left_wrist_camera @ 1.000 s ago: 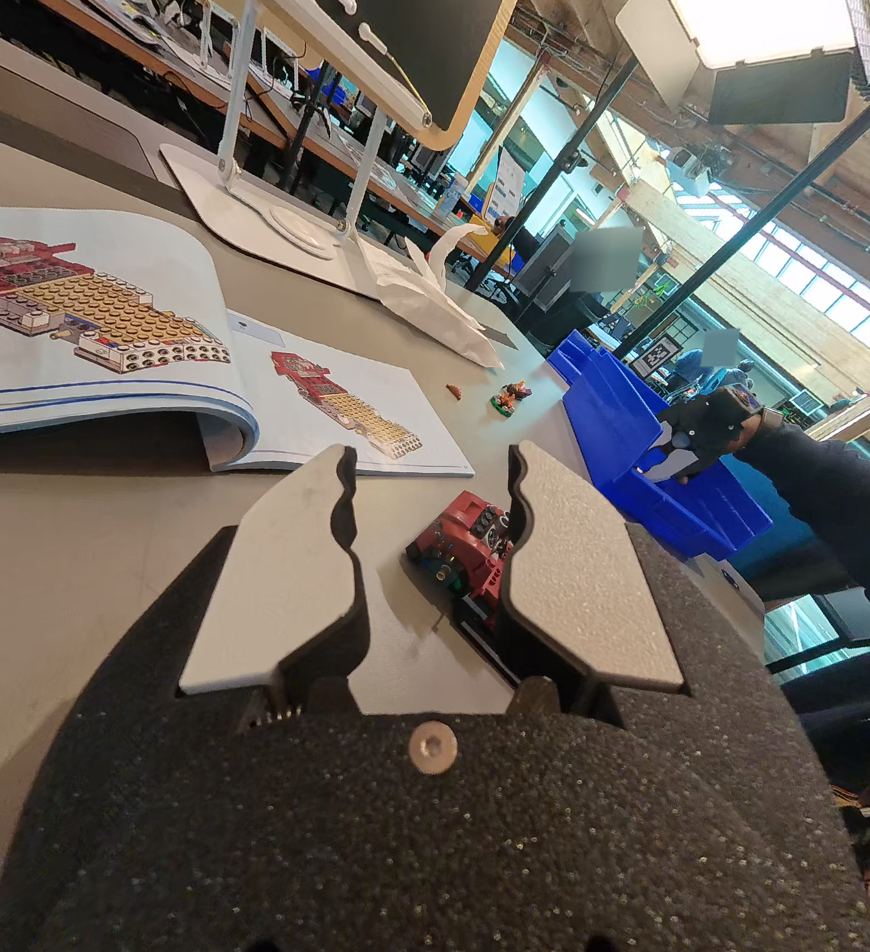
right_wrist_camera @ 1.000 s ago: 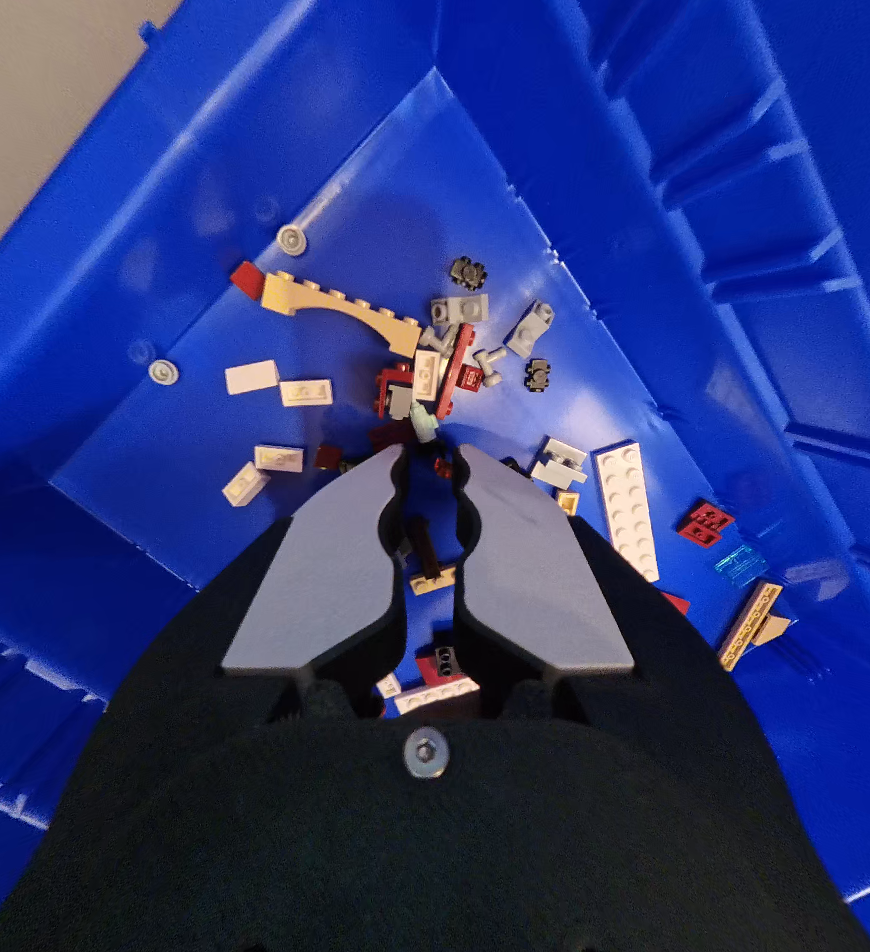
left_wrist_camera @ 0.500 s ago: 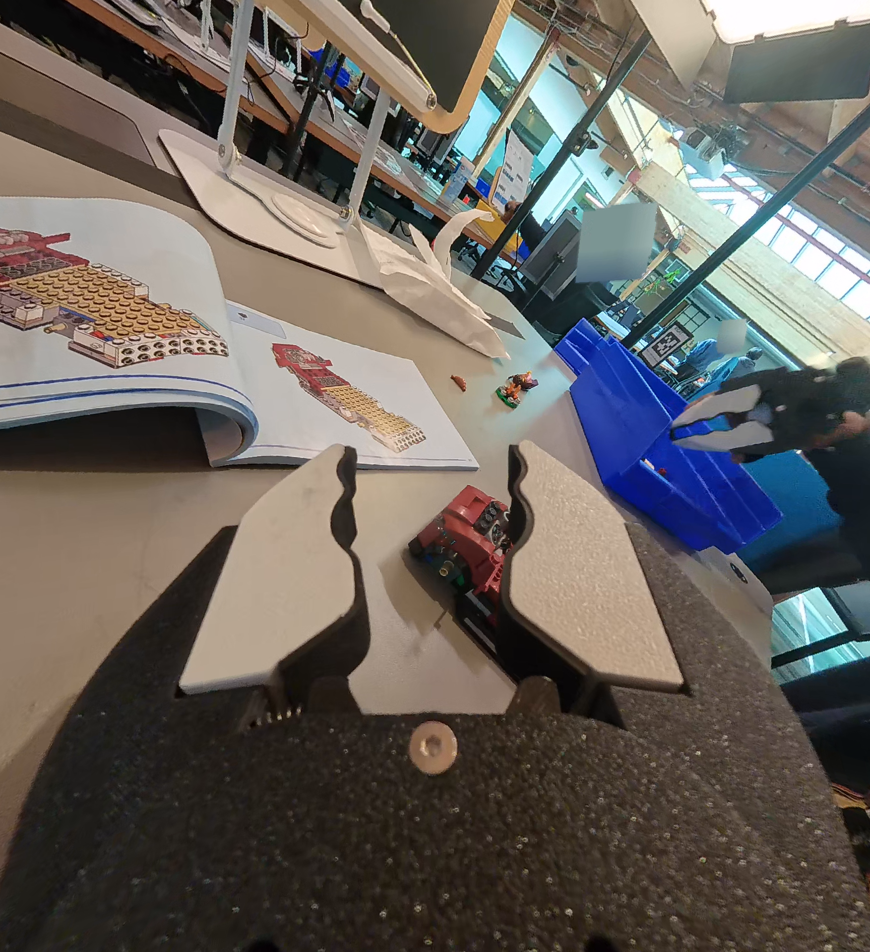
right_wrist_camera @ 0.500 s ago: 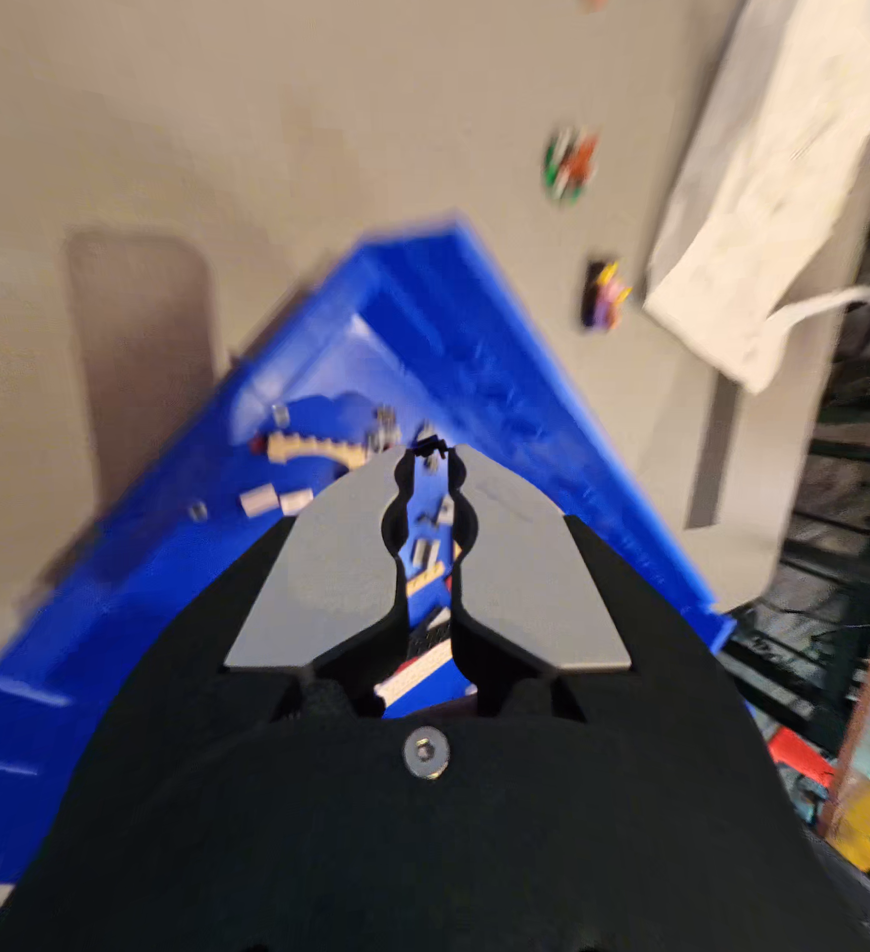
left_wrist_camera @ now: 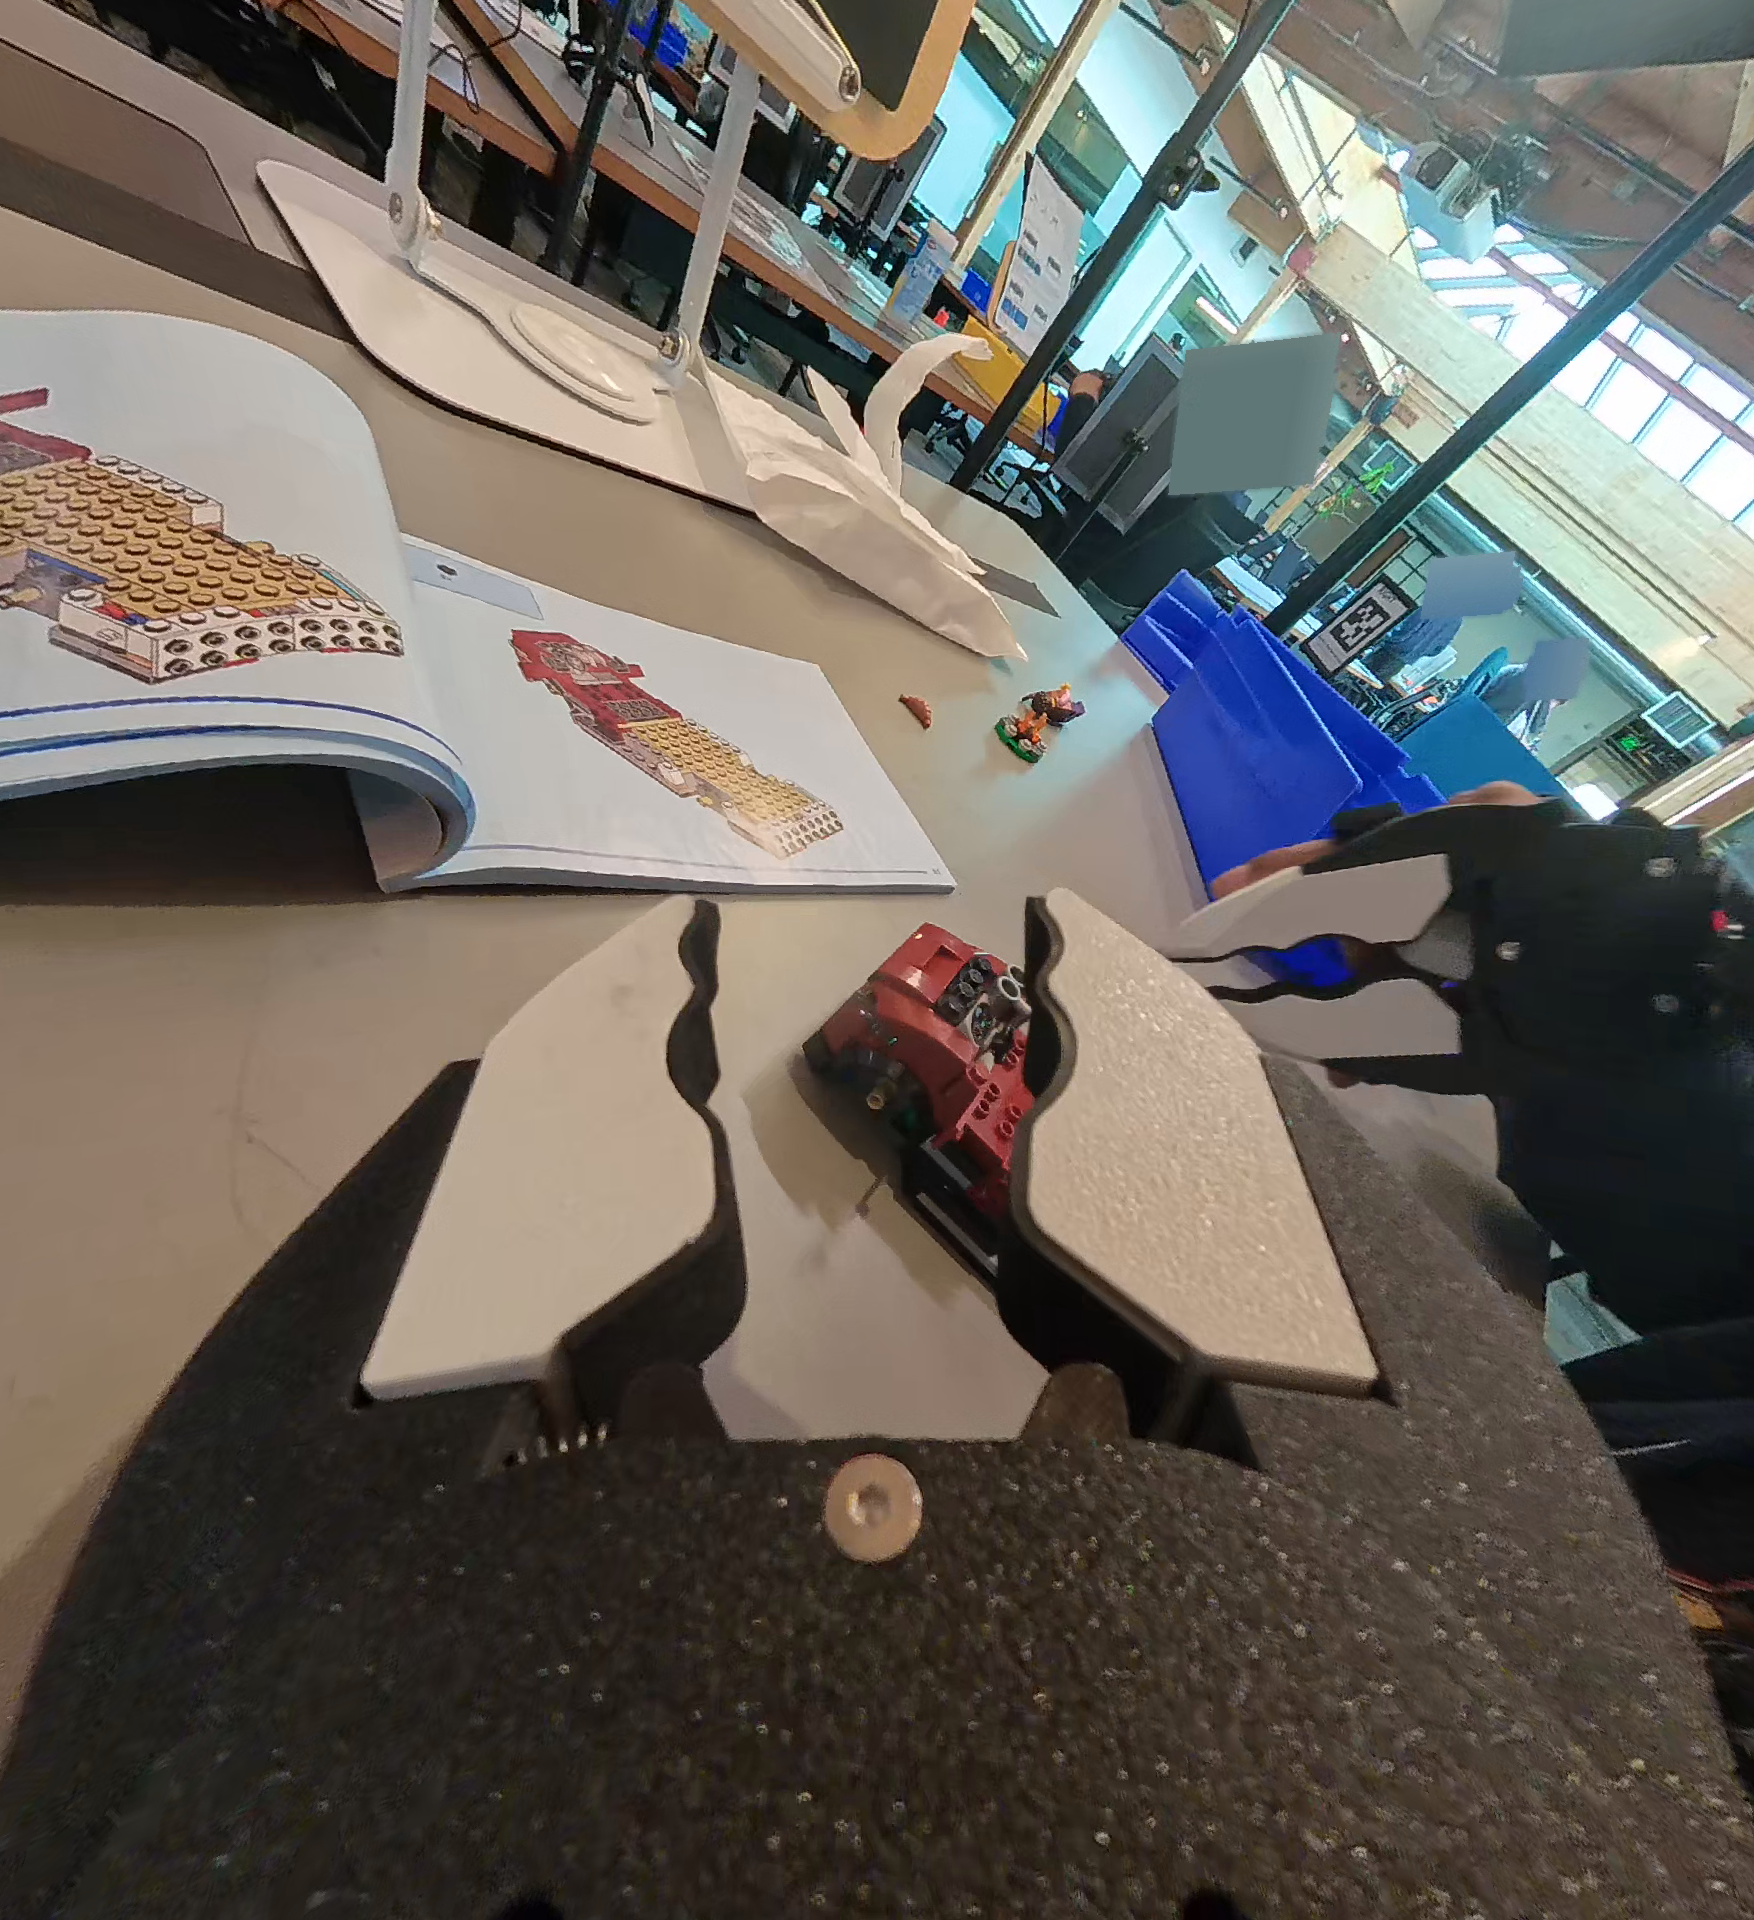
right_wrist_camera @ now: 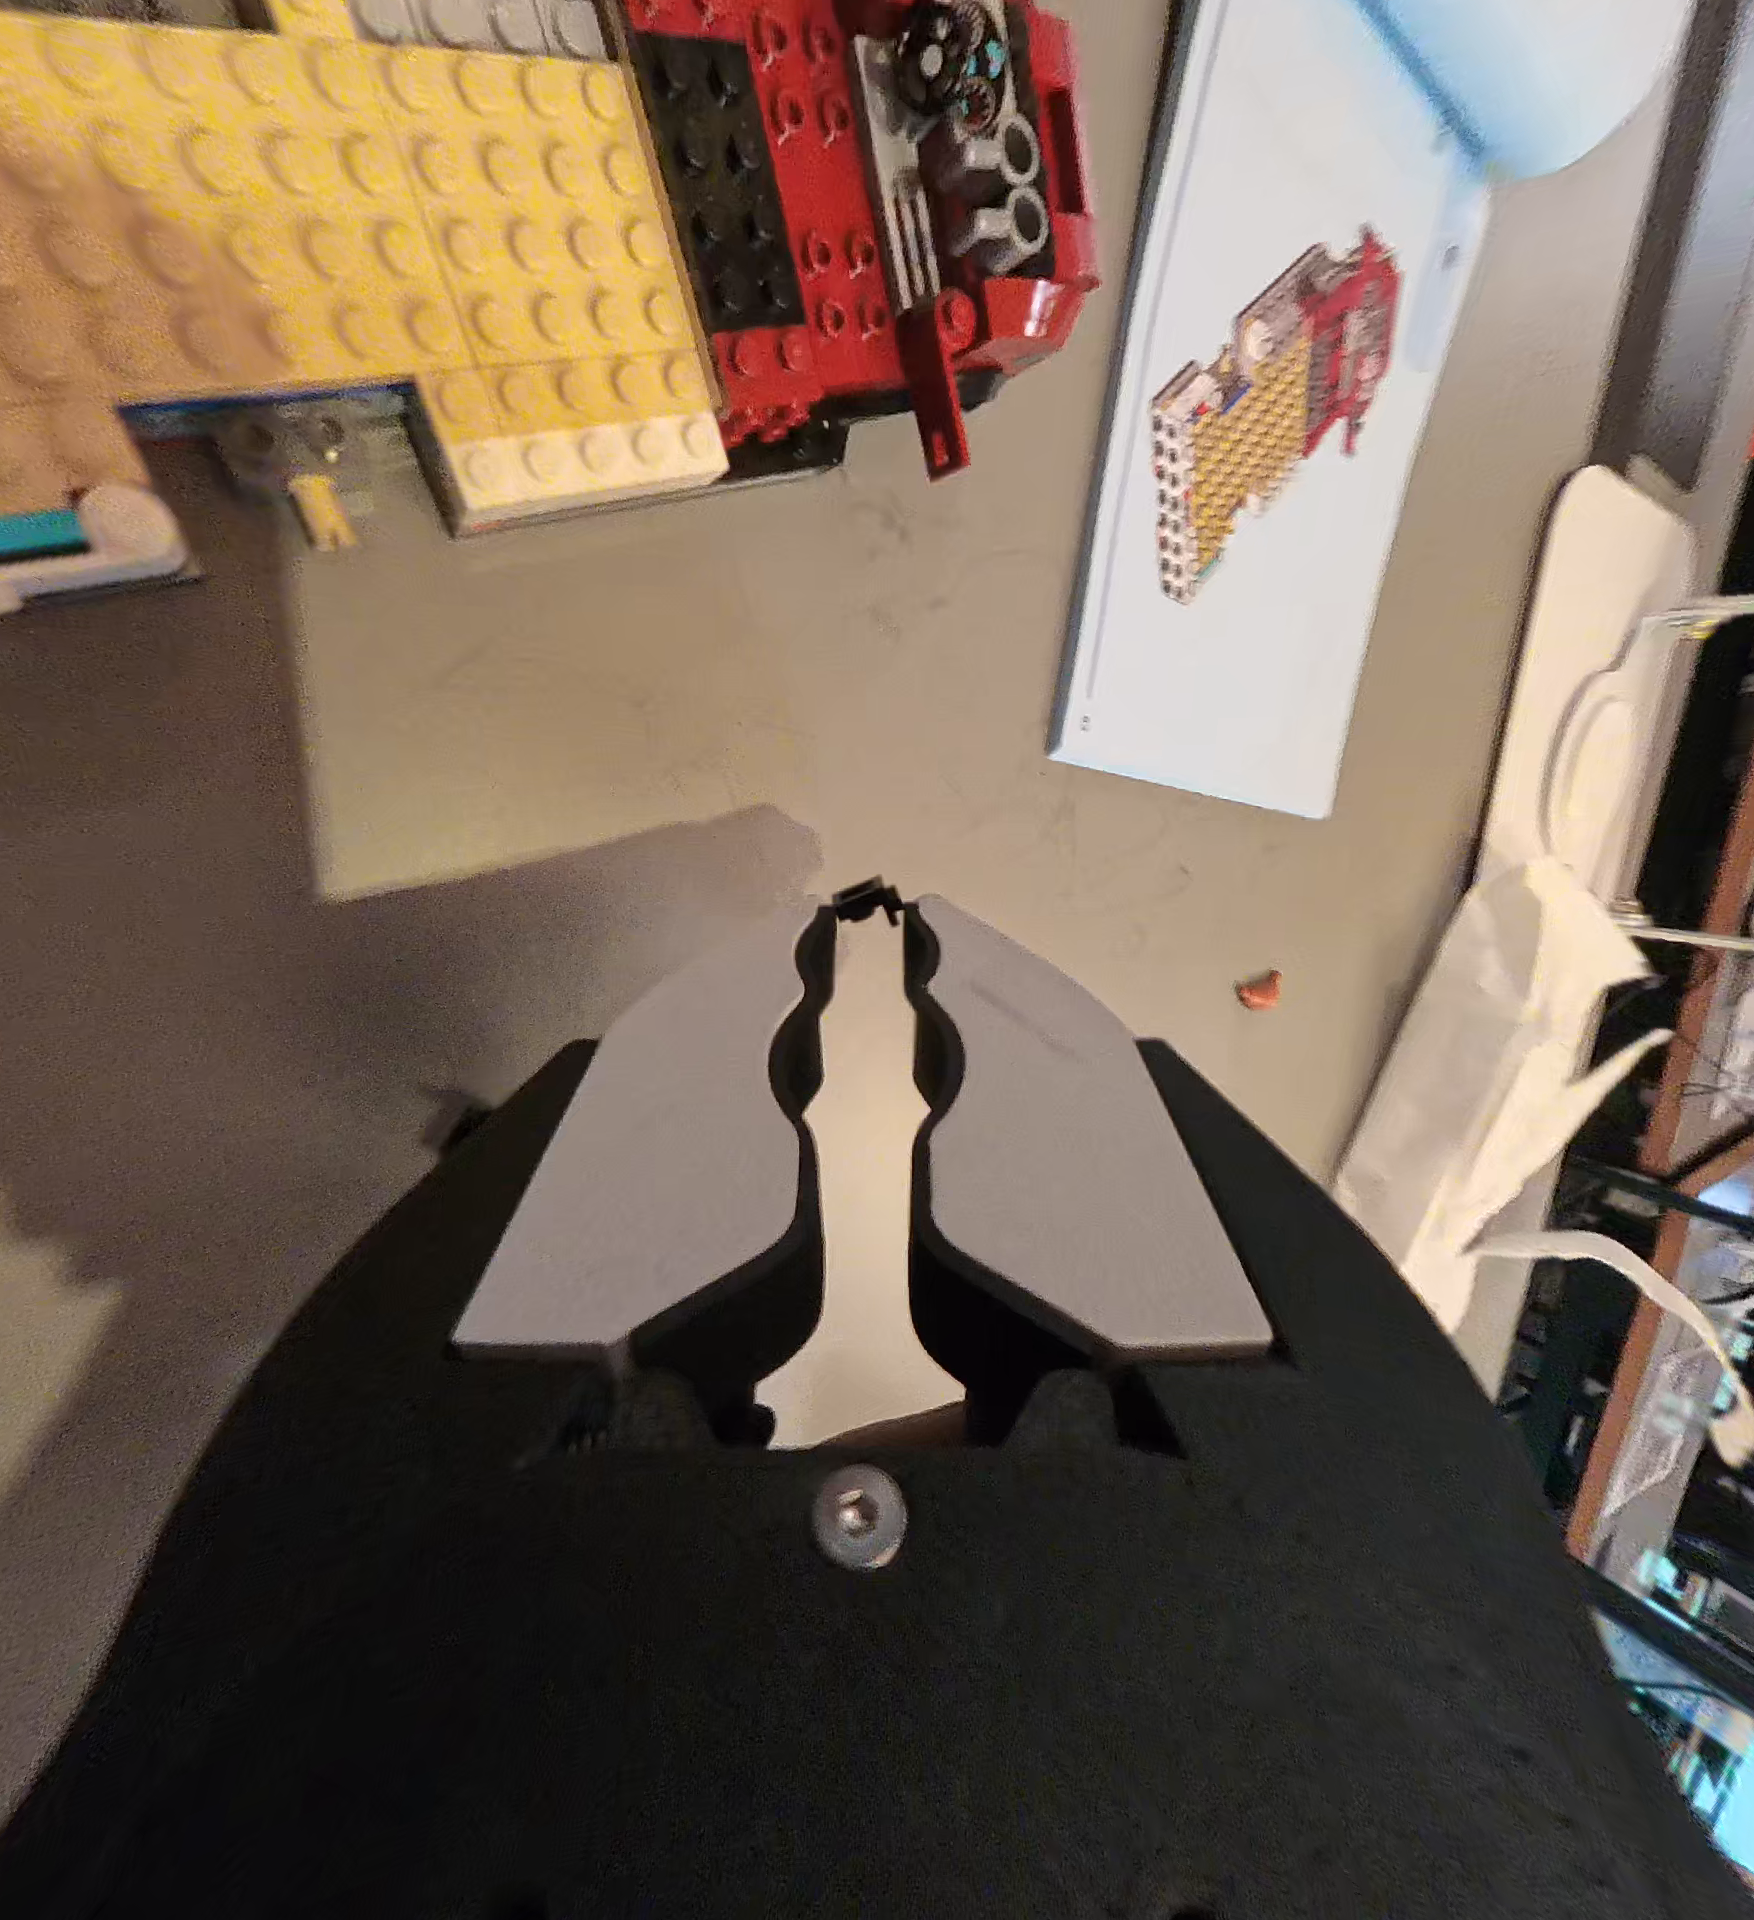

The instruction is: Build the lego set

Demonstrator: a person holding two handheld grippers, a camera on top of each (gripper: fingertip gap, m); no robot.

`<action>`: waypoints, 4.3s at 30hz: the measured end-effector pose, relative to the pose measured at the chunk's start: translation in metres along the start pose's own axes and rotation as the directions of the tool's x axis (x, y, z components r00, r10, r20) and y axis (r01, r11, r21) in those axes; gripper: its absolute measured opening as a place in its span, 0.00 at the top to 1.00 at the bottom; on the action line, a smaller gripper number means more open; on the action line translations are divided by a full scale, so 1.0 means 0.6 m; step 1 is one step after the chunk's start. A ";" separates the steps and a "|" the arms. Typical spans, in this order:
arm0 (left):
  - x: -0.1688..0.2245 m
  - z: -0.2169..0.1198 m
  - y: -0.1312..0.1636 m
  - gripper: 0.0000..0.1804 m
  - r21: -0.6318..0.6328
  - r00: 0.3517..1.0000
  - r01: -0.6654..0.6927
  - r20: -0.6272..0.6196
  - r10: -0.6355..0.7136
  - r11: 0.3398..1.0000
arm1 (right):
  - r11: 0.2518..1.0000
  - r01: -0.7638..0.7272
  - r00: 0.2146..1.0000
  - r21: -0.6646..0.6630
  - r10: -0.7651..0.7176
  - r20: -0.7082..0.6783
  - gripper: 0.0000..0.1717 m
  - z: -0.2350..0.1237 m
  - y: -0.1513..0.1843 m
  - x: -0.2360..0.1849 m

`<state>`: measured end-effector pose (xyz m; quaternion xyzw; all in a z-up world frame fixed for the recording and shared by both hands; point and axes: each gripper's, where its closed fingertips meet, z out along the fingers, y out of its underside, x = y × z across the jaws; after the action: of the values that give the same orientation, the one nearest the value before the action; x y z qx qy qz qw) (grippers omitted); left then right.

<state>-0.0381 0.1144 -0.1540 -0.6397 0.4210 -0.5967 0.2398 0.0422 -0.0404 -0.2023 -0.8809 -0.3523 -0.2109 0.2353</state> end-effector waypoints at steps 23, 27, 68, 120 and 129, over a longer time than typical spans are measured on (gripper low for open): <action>0.006 0.007 0.016 0.68 -0.086 0.996 0.056 -0.065 -0.061 0.995 | 0.896 -0.341 0.933 0.283 0.286 0.220 0.86 0.020 -0.083 0.038; 0.007 0.009 0.019 0.68 -0.103 0.994 0.065 -0.076 -0.073 0.993 | 0.903 -0.311 0.941 0.295 0.250 0.228 0.85 0.032 -0.095 0.034; 0.025 0.032 0.050 0.68 -0.324 0.879 0.368 -0.185 -0.440 0.871 | 0.874 -0.155 0.941 0.461 -0.011 0.337 0.99 0.006 -0.123 -0.009; 0.161 -0.135 0.192 0.65 -0.356 0.940 0.238 -0.149 -0.306 0.904 | 0.853 -0.496 0.868 0.161 0.488 0.089 0.77 -0.062 -0.150 -0.215; 0.251 -0.198 0.263 0.67 -0.418 0.836 0.375 -0.234 -0.497 0.827 | 0.932 -0.288 0.956 0.219 0.267 0.119 0.78 -0.133 -0.115 -0.300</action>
<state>-0.2027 -0.0705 -0.1766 -0.6421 0.3963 -0.6487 -0.0991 -0.1436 -0.1351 -0.2166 -0.8963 -0.2567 -0.0936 0.3493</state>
